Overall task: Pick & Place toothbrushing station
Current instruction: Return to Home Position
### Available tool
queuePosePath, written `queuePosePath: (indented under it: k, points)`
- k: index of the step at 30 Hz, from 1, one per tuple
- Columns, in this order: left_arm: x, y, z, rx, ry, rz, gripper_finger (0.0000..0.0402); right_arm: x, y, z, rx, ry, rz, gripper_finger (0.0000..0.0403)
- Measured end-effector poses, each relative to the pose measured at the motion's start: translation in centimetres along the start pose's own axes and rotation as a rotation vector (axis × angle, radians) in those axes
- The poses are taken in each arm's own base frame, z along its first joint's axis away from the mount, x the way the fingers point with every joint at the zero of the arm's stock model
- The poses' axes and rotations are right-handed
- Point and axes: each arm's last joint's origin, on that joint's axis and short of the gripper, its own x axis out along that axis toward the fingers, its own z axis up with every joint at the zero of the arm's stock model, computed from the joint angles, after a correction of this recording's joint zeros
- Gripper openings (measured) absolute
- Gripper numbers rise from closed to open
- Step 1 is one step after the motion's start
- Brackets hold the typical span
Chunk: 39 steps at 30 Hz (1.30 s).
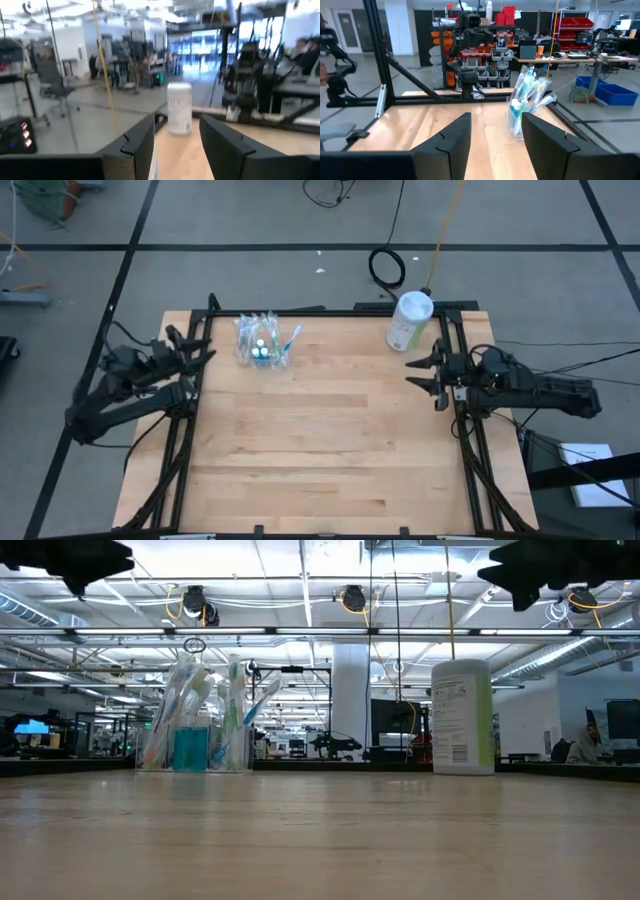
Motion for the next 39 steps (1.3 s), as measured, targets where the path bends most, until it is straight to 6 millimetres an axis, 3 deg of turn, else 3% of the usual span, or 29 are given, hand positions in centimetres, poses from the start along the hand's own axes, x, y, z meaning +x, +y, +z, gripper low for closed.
queuePosePath:
  k: [5,15,21,34,39]
  points:
    - [1.8,-0.4,-2.9,-0.062,-0.002,-0.058,0.0163,-0.2,0.0,-2.5,0.051,0.017,0.0,0.0169]
    - [3.9,-0.8,-7.4,-0.037,-0.146,-0.059,0.0163,0.3,-0.1,-8.2,0.122,-0.118,0.01,0.0169]
    - [4.2,-0.9,-9.1,-0.027,-0.18,-0.049,0.0163,0.2,-0.1,-8.1,0.12,-0.134,0.012,0.0169]
    - [4.3,-0.9,-9.3,-0.001,-0.164,-0.047,0.0163,-0.7,-0.1,-9.3,0.114,-0.01,-0.004,0.0169]
    - [4.3,-0.9,-9.3,0.001,-0.164,-0.046,0.0163,-1.3,-0.1,-9.2,0.107,-0.043,-0.007,0.0169]
